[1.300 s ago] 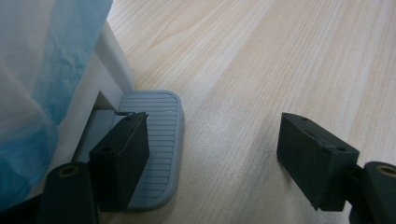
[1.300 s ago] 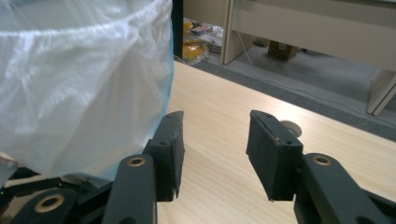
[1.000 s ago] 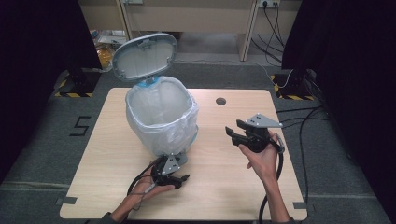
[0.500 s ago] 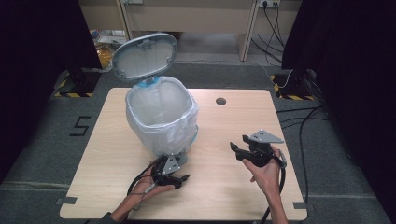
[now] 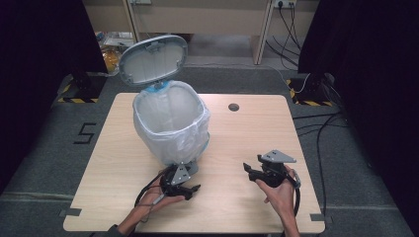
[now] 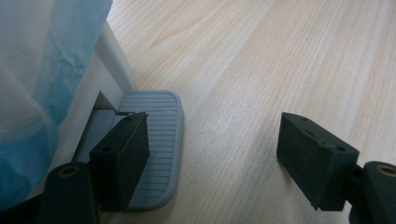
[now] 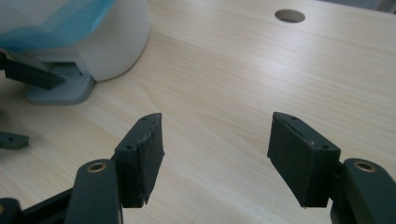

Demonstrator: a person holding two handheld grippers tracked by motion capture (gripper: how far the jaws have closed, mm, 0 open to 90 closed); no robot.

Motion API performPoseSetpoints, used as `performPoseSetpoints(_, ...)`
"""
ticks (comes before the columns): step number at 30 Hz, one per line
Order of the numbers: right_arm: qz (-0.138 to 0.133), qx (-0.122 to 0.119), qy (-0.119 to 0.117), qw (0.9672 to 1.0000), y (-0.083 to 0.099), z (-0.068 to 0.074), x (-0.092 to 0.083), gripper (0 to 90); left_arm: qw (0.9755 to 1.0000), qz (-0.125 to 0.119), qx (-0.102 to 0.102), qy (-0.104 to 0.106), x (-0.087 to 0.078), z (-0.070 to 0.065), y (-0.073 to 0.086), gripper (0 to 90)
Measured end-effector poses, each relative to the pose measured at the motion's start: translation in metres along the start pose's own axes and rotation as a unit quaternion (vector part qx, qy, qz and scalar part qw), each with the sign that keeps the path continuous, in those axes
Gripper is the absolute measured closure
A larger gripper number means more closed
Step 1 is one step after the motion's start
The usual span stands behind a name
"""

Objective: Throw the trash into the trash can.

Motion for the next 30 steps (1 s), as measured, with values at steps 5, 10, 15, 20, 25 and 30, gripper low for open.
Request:
performPoseSetpoints(5, 0.016, 0.004, -0.002, 0.9999, 0.017, 0.002, 0.005, 33.3, 1.0, 0.0, 0.0, 0.0, 0.0, 0.0, 0.0, 24.8)
performPoseSetpoints(10, 0.026, 0.011, -0.002, 0.9996, 0.031, 0.001, 0.009, 32.5, 1.0, 0.0, 0.0, 0.0, 0.0, 0.0, 0.0, 24.8)
performPoseSetpoints(15, 0.035, 0.017, -0.005, 0.9992, 0.042, 0.002, 0.012, 31.5, 1.0, 0.0, 0.0, 0.0, 0.0, 0.0, 0.0, 24.8)
performPoseSetpoints(20, 0.046, 0.018, -0.002, 0.9988, 0.05, 0.001, 0.015, 30.4, 1.0, 0.0, 0.0, 0.0, 0.0, 0.0, 0.0, 24.8)
performPoseSetpoints(25, 0.059, 0.022, -0.001, 0.998, 0.06, 0.001, 0.017, 29.6, 1.0, 0.0, 0.0, 0.0, 0.0, 0.0, 0.0, 24.8)
performPoseSetpoints(30, 0.066, 0.02, 0.003, 0.9976, 0.067, 0.001, 0.018, 29.4, 1.0, -0.001, 0.0, 0.0, 0.0, 0.0, 0.0, 24.8)
Point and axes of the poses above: each handheld gripper's, and its own axes: x roughly forward along the jaws, y roughly out of its underside, z roughly to its left, the point moved 10 cm from there along x, roughly forward along the jaws, and after that the axes turned 2 degrees about -y, right-handed, at the moved point
